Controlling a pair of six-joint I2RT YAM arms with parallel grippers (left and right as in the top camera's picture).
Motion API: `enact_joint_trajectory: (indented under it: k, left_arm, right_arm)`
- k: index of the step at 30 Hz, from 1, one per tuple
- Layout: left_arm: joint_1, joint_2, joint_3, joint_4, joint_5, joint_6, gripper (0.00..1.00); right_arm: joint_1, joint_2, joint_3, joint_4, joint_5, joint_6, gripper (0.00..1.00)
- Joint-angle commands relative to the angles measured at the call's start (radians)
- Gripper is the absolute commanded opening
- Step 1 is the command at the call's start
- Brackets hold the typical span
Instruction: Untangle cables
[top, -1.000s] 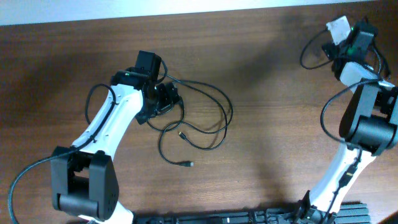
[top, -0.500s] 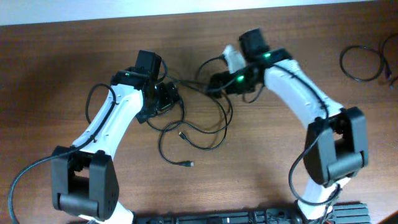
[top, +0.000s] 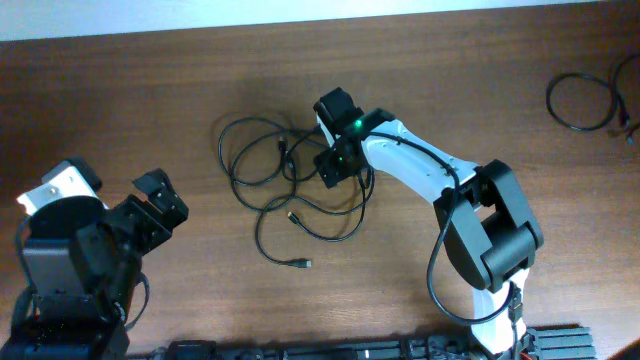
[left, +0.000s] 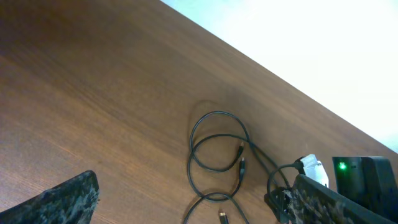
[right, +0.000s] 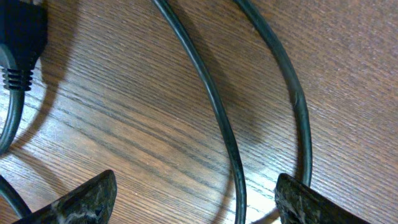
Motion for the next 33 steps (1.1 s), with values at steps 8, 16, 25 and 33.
enact_joint_trajectory:
  k: [8,16,25,33]
  left_arm:
    - [0.003,0.031,0.004,-0.031,-0.014,0.016,0.99]
    - [0.003,0.031,0.004,-0.032,-0.014,0.016,0.99]
    - [0.003,0.031,0.004,-0.031,-0.014,0.016,0.99]
    - [0.003,0.031,0.004,-0.031,-0.014,0.016,0.99]
  right_arm:
    - [0.003,0.013,-0.023,0.013,0.009,0.007,0.73]
    - [0.002,0.02,-0.095,0.105,0.008,0.007,0.04]
    - [-0.003,-0.082,0.593,0.006,0.104,-0.132,0.04]
    - [-0.255,-0.325,0.742,-0.083,0.175,-0.123,0.04]
